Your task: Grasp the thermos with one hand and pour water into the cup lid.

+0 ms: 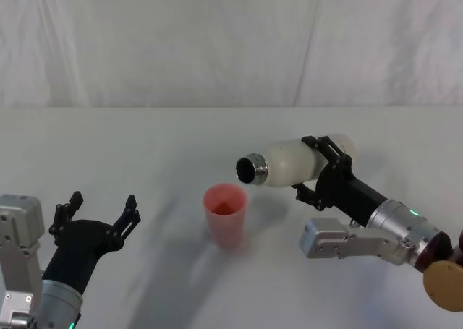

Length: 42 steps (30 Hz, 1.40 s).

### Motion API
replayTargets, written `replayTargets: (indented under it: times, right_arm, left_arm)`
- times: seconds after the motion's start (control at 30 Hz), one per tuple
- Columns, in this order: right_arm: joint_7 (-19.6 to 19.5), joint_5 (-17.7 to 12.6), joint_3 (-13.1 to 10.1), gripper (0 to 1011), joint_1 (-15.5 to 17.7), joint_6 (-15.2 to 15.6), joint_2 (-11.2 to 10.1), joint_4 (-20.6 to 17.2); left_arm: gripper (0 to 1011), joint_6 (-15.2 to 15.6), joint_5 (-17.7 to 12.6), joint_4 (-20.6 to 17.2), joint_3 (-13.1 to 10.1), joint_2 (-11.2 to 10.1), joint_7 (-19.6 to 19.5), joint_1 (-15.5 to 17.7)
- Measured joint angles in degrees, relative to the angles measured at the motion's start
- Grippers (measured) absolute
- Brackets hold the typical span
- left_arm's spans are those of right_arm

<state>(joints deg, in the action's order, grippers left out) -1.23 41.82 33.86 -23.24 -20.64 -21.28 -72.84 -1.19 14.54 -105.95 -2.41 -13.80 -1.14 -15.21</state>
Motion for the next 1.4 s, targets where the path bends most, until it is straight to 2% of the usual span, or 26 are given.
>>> replayTargets:
  times: [0.37,0.93,1.4]
  right_arm:
    - [-2.0,3.5,1.3,952,-1.5,2.8,0.4,1.5]
    - [-3.6,5.7,2.5,952,-2.7,5.7,1.5,3.1]
    - [-5.7,9.2,4.5,952,-3.6,7.6,1.7,3.7]
  left_arm:
    - [1001,0.0,0.0,0.0,0.0,0.0,0.0,0.0]
    - [1001,0.0,0.0,0.0,0.0,0.0,0.0,0.0]
    - [1001,0.0,0.0,0.0,0.0,0.0,0.0,0.0]
